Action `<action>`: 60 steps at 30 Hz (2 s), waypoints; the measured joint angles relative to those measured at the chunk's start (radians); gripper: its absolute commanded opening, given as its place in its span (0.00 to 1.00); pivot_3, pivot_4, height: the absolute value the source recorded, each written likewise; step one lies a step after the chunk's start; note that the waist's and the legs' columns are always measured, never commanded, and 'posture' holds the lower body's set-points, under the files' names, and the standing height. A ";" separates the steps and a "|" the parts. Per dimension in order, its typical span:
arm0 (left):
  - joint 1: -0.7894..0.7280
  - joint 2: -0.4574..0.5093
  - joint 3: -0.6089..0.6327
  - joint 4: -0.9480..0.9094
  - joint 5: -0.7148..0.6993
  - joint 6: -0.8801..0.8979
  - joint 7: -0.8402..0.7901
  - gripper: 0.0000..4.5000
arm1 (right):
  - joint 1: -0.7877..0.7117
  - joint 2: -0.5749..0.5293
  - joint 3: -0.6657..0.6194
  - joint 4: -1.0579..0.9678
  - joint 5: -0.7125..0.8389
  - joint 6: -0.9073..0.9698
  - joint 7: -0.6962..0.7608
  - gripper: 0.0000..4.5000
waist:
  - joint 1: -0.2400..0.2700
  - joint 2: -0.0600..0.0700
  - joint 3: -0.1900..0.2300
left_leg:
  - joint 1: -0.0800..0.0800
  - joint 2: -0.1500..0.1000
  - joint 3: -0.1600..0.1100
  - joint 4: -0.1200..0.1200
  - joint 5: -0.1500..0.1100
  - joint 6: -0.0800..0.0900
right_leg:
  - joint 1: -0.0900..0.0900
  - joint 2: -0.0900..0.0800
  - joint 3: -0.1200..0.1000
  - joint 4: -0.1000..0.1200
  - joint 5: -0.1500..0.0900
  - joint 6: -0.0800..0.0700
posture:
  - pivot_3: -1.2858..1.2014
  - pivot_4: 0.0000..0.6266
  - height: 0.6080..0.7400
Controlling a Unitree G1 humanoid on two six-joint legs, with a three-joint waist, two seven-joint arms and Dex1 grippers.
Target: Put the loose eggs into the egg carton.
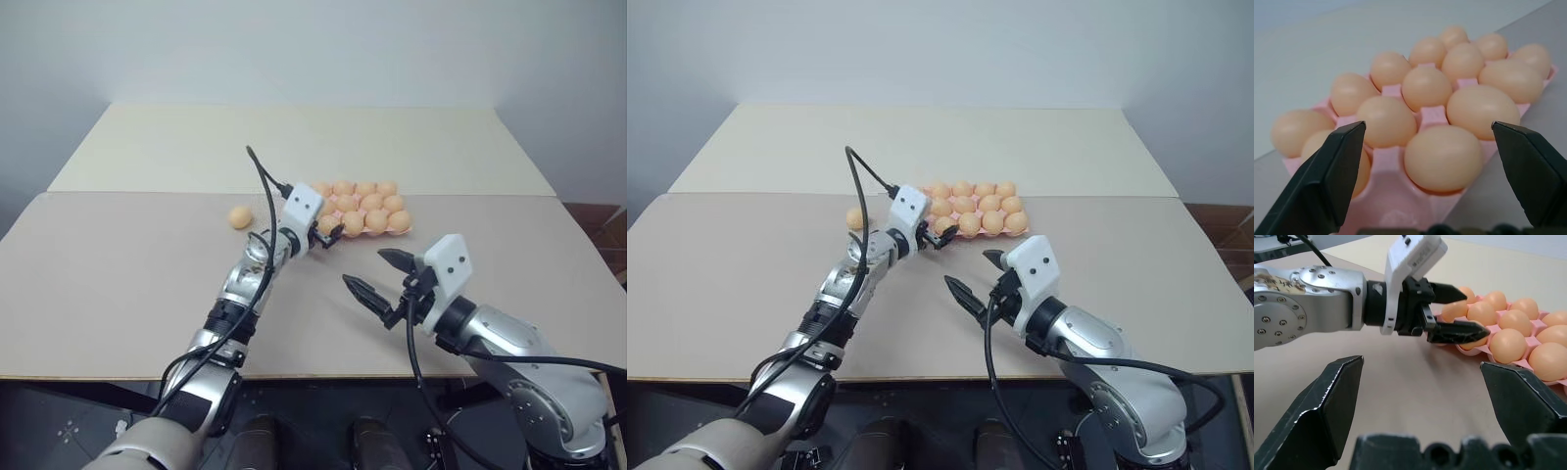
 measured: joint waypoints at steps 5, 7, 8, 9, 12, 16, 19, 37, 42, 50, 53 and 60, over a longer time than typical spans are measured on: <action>0.116 0.003 0.046 -0.258 -0.029 0.041 0.036 0.99 | 0.013 -0.009 0.002 -0.005 0.000 -0.001 0.015 1.00 | -0.006 0.000 0.000 | 0.001 0.001 -0.002 0.000 0.000 0.000 | 0.000 0.000 0.000 0.001 0.000 0.000 | 0.52 0.24 1.00; 0.173 0.017 0.071 -0.359 -0.045 0.095 0.051 0.99 | 0.027 -0.012 0.002 -0.012 0.000 -0.001 0.020 1.00 | -0.010 0.000 0.000 | 0.001 0.001 -0.002 0.000 0.000 0.000 | 0.000 0.000 0.001 0.001 0.000 0.000 | 0.52 0.24 1.00; 0.219 0.032 0.089 -0.421 -0.051 0.132 0.063 0.99 | 0.039 -0.017 0.002 -0.018 0.000 -0.001 0.021 1.00 | -0.012 0.000 0.000 | 0.003 0.001 -0.001 0.000 0.000 0.000 | 0.001 0.000 0.002 0.002 0.000 0.000 | 0.52 0.24 1.00; 0.260 0.042 0.110 -0.466 -0.054 0.172 0.080 0.99 | 0.044 -0.022 0.002 -0.019 -0.001 -0.001 0.023 1.00 | -0.013 0.000 0.000 | 0.003 0.001 -0.001 0.000 0.000 0.000 | 0.001 0.000 0.002 0.002 0.000 0.000 | 0.52 0.24 1.00; 0.369 0.067 0.158 -0.562 -0.055 0.260 0.113 0.99 | 0.055 -0.030 0.006 -0.019 -0.012 -0.002 0.027 1.00 | -0.010 0.000 0.000 | 0.004 0.001 -0.002 0.000 0.000 0.000 | 0.002 0.000 0.001 0.002 0.000 0.000 | 0.52 0.24 1.00; 0.460 0.089 0.206 -0.649 -0.056 0.336 0.147 0.99 | 0.056 -0.034 0.017 -0.014 -0.035 -0.004 0.030 1.00 | -0.004 0.000 0.000 | 0.004 0.001 -0.002 0.000 0.000 0.000 | 0.002 0.000 0.001 0.002 0.000 0.000 | 0.52 0.24 1.00; 0.466 0.098 0.234 -0.660 -0.057 0.360 0.168 0.99 | 0.039 -0.031 0.041 0.002 -0.044 -0.008 0.036 1.00 | -0.003 0.000 0.000 | 0.004 0.000 -0.001 0.000 0.000 0.000 | 0.002 0.000 0.001 0.002 0.000 0.000 | 0.52 0.24 1.00; 0.064 0.242 0.294 -0.033 -0.095 0.252 0.081 0.99 | -0.134 0.056 0.188 0.093 -0.152 -0.011 0.024 1.00 | -0.006 0.000 0.000 | 0.002 0.000 -0.001 0.000 0.000 0.000 | 0.000 0.000 -0.001 0.001 0.000 0.000 | 0.52 0.24 1.00; -0.066 0.251 0.283 0.219 -0.090 0.164 0.038 0.99 | -0.147 0.060 0.205 0.093 -0.167 -0.011 0.031 1.00 | -0.007 0.000 0.000 | -0.001 0.000 0.000 0.000 0.000 0.000 | -0.002 0.000 -0.001 0.001 0.000 0.000 | 0.52 0.24 1.00; -0.188 0.251 0.224 0.497 -0.046 0.057 -0.011 0.90 | -0.160 0.067 0.222 0.090 -0.177 -0.010 0.032 1.00 | -0.009 0.000 0.000 | -0.008 0.000 0.004 0.001 0.000 0.000 | -0.010 0.000 -0.001 0.003 0.000 0.000 | 0.52 0.24 1.00; -0.225 0.251 0.205 0.581 -0.021 0.020 -0.014 0.72 | -0.160 0.068 0.222 0.090 -0.177 -0.010 0.031 1.00 | -0.009 0.000 0.000 | -0.010 0.000 0.004 0.002 0.000 0.000 | -0.010 0.000 -0.002 0.003 0.000 0.000 | 0.52 0.24 1.00; -0.249 0.252 0.202 0.642 -0.010 -0.036 -0.020 0.40 | -0.160 0.076 0.220 0.089 -0.177 -0.010 0.029 1.00 | -0.009 0.000 0.000 | -0.012 0.000 0.003 0.004 0.000 0.000 | -0.011 0.000 -0.003 0.003 0.000 0.000 | 0.52 0.24 1.00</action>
